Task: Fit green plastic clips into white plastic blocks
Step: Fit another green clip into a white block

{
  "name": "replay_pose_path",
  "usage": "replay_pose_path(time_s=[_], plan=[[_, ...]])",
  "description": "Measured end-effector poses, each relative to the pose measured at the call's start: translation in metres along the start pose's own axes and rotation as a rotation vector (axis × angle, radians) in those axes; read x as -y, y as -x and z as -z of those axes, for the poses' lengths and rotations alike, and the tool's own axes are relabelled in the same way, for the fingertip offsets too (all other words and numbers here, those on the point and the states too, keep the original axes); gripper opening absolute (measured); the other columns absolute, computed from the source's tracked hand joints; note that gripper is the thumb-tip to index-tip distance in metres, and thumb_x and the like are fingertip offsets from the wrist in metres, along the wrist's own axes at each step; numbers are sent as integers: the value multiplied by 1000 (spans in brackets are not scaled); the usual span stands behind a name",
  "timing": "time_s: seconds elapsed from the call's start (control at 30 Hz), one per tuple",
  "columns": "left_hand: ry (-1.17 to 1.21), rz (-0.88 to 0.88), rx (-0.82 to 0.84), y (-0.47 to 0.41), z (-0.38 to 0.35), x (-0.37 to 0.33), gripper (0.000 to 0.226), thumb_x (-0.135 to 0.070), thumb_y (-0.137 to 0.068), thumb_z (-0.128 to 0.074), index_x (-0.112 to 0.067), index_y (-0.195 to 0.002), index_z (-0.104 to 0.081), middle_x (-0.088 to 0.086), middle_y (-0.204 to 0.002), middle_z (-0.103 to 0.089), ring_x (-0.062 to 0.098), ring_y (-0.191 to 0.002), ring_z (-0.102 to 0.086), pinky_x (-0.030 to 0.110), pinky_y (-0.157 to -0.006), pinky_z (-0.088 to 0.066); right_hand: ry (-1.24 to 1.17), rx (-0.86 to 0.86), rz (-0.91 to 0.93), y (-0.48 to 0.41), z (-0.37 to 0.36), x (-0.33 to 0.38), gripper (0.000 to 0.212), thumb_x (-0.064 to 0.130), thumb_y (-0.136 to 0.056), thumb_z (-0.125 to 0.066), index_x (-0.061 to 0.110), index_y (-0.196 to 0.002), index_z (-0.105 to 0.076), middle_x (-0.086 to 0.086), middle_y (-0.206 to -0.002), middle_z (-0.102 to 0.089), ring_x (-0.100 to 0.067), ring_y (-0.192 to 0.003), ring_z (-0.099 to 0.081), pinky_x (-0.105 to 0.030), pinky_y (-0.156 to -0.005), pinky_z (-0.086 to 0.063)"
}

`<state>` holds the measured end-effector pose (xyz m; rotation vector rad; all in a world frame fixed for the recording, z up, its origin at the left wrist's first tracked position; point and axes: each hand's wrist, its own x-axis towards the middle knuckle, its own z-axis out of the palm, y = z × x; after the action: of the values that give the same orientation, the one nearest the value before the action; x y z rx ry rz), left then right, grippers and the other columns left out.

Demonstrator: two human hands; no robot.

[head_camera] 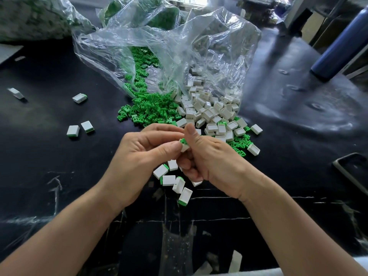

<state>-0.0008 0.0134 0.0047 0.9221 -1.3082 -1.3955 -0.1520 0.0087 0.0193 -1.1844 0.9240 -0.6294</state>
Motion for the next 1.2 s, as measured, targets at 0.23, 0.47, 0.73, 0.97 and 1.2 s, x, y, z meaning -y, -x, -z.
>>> replay_pose_path(time_s=[0.23, 0.47, 0.73, 0.97, 1.2], plan=[[-5, 83, -90, 0, -4, -3, 19, -11, -65, -61, -5, -77, -74, 12, -103, -67, 40, -89, -63, 55, -81, -49, 84, -38, 6, 1, -4, 3, 55, 60, -76, -32, 16, -70, -64, 9, -54, -47, -5, -46, -40, -15, -45, -35], [15, 82, -26, -1, -1, -4, 29, -17, -61, -67, 0, -84, -73, 21, -86, -68, 49, -78, -58, 64, -78, -44, 81, -6, 7, 3, -1, 3, 38, 41, -93, -37, 8, -84, -54, 3, -64, -49, -6, -53, -43, -18, -51, -36], [102, 45, 68, 0, -3, -7, 26, -5, -75, -53, -13, -80, -77, 30, -72, -65, 30, -61, -68, 25, -61, -55, 232, -75, 66, 0, -3, 1, 33, 33, -98, -31, 22, -102, -62, 7, -64, -45, -3, -52, -41, -13, -49, -35], [129, 37, -27, 3, -6, -6, 23, -3, -70, -59, -13, -81, -77, 26, -77, -68, 28, -65, -68, 26, -61, -55, 347, -145, 145, -3, -5, -6, 39, 32, -100, -31, 18, -119, -60, 17, -61, -45, 0, -56, -41, -11, -52, -33], [134, 15, -72, 5, -10, -7, 20, -6, -65, -68, -10, -83, -76, 20, -78, -71, 25, -68, -70, 23, -60, -54, 359, -162, 186, -1, -9, -2, 36, 25, -101, -30, 15, -114, -62, 37, -62, -52, 17, -65, -50, -2, -57, -35]])
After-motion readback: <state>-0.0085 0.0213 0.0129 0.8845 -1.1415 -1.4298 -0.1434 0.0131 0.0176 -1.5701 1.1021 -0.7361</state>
